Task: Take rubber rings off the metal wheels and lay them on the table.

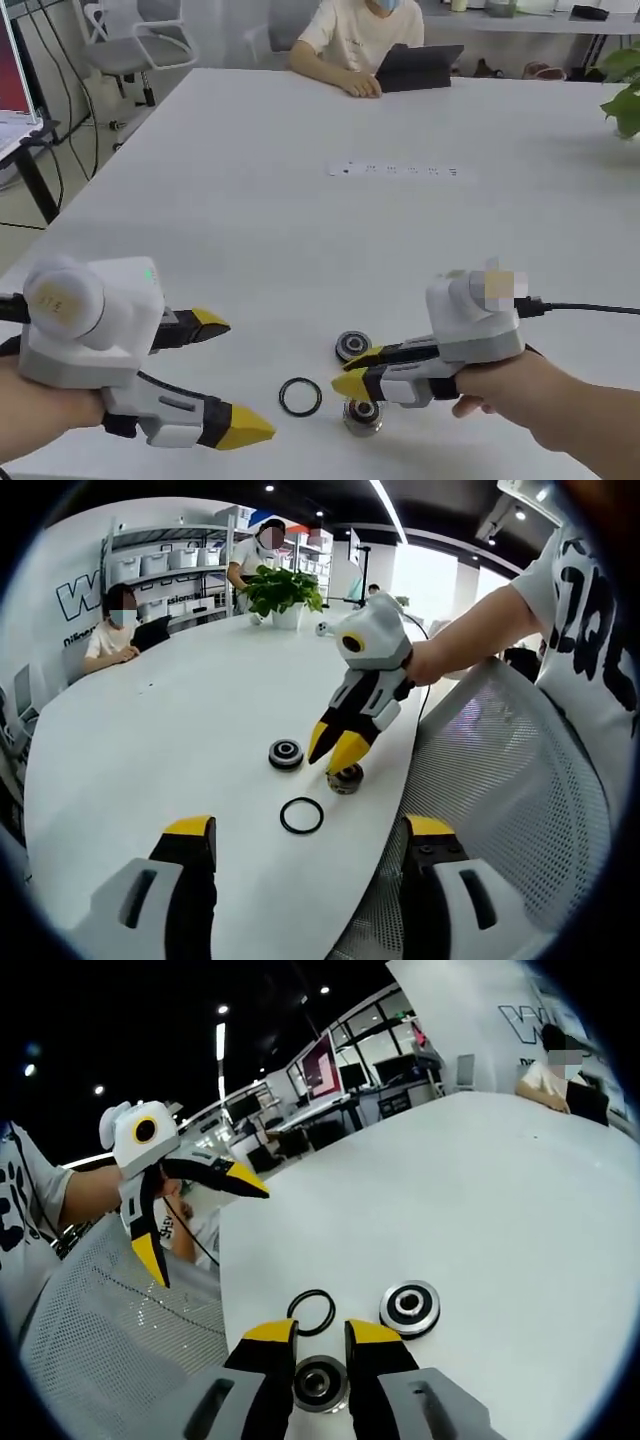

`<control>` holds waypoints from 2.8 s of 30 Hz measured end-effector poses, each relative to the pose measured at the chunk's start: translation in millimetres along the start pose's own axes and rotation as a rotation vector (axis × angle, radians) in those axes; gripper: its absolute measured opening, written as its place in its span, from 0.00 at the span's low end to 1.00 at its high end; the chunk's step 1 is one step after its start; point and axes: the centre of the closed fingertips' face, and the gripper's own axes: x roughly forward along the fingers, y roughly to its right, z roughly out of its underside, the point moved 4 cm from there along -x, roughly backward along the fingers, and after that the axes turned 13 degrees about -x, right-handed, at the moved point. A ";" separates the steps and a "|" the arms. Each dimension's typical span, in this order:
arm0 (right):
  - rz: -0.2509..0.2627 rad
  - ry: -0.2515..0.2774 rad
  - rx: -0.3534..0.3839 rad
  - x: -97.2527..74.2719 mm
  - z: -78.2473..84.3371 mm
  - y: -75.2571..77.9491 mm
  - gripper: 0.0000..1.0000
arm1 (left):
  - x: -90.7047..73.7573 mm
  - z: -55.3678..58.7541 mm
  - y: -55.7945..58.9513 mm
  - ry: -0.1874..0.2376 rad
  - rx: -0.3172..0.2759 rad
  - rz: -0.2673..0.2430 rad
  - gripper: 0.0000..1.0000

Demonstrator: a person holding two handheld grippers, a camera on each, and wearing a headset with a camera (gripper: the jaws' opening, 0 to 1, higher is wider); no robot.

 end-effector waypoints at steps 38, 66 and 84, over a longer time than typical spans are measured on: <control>0.131 0.003 -0.093 -25.6 13.6 40.2 0.32 | 49.4 -21.2 -24.2 -0.046 0.032 0.018 0.63; 0.135 -0.014 -0.156 -12.8 19.7 46.2 0.33 | 90.2 -25.2 -32.4 -0.076 0.028 0.059 0.53; 0.134 -0.019 -0.172 -8.9 23.4 48.0 0.31 | 114.9 -33.0 -27.8 -0.086 0.034 0.085 0.39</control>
